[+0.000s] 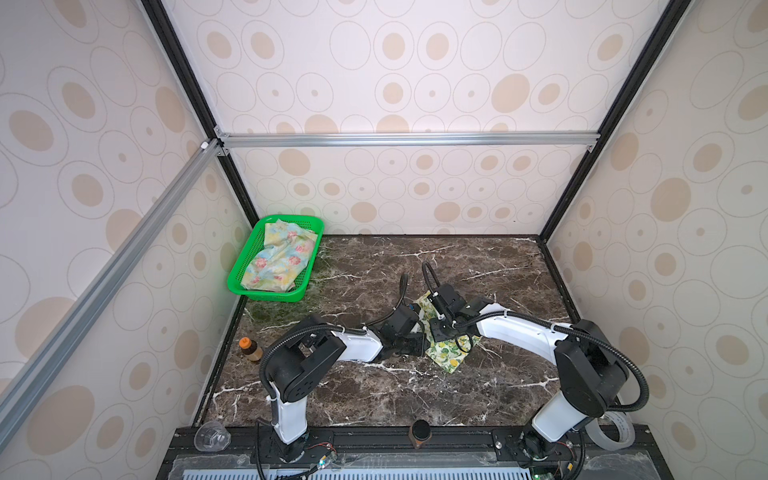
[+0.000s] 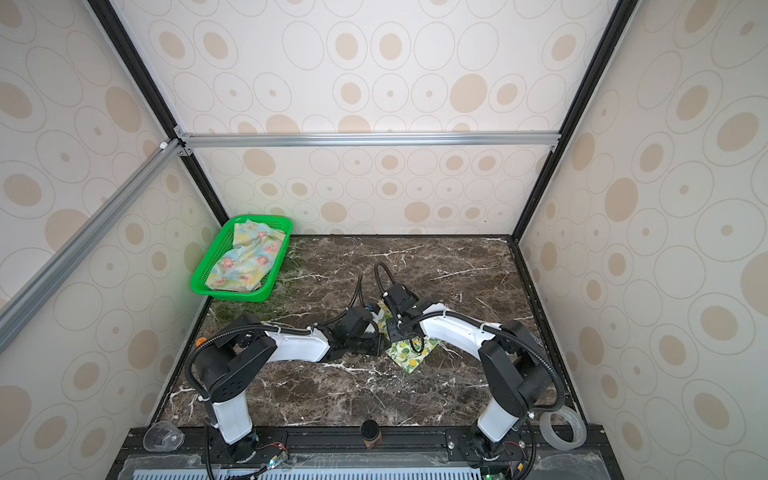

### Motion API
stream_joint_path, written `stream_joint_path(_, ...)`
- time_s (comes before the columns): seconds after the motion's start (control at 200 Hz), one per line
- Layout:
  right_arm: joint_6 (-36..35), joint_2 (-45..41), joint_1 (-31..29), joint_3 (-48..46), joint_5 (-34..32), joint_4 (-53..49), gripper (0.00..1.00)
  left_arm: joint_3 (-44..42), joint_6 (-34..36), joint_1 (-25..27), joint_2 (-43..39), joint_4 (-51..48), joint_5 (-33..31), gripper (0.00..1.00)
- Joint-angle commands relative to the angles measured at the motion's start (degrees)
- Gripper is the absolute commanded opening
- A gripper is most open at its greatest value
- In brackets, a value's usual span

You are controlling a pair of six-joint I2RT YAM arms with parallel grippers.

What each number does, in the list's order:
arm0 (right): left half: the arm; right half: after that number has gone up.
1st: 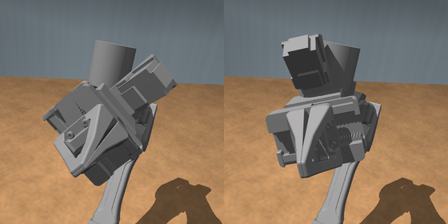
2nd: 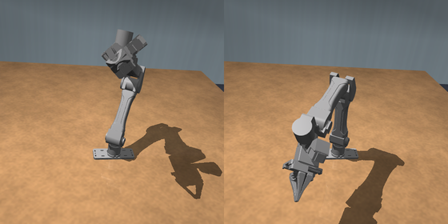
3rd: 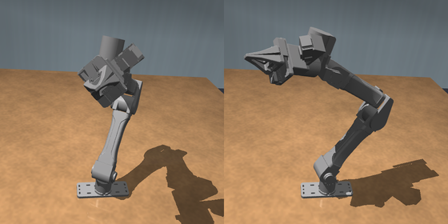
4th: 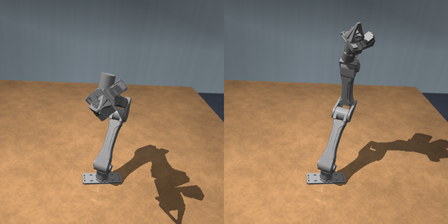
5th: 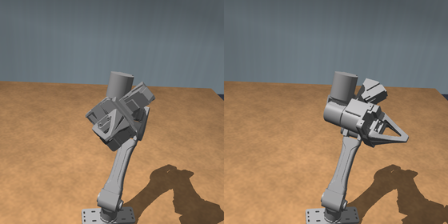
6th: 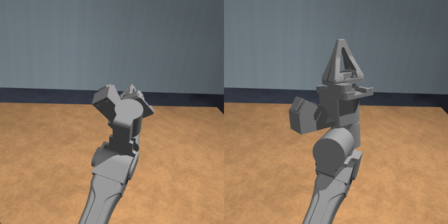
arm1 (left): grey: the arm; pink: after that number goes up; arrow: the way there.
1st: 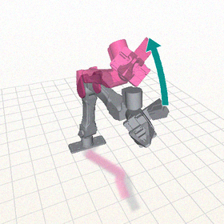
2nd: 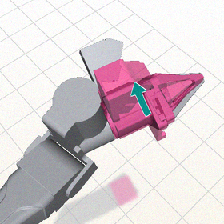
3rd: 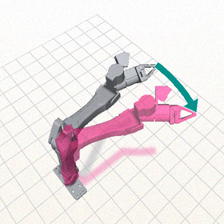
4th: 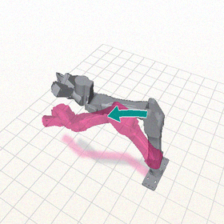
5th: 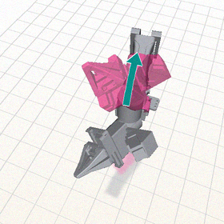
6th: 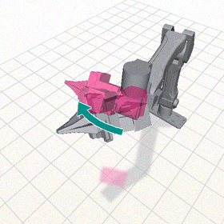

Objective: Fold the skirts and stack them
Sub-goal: 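Hold the folded lemon skirt with both grippers close together over its middle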

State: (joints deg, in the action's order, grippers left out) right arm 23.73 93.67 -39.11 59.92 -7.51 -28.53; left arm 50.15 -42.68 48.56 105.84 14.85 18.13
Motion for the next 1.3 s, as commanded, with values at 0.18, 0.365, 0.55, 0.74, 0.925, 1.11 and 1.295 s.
stream_joint_path(0.18,0.43,1.01,-0.65,-2.24,-1.10,4.05,0.00,-2.15,-1.40,0.71,0.37,-4.37,0.32,0.16)
stream_joint_path(0.365,0.71,0.90,-0.74,-3.79,-0.99,6.33,0.00,-2.05,-1.51,0.67,0.44,-4.39,0.50,0.16)
stream_joint_path(0.55,0.05,1.34,-0.79,-3.97,-1.87,7.29,0.00,-2.25,-1.93,0.64,0.48,-4.00,0.59,0.16)
stream_joint_path(0.74,-0.17,0.74,-0.78,-4.83,-3.46,8.87,0.00,-2.35,-2.00,0.68,0.39,-4.10,0.37,0.16)
stream_joint_path(0.925,-0.48,1.54,-0.81,-4.71,-2.62,9.50,0.00,-2.25,-2.20,0.67,0.59,-4.13,0.36,0.16)
stream_joint_path(1.11,0.26,1.91,-0.88,-5.69,-2.20,10.17,0.00,-2.00,-2.63,0.67,0.30,-3.65,0.65,0.16)
stream_joint_path(1.295,1.04,2.57,-0.97,-6.09,-1.48,10.58,0.04,-1.98,-3.45,0.64,0.24,-2.61,1.30,0.16)
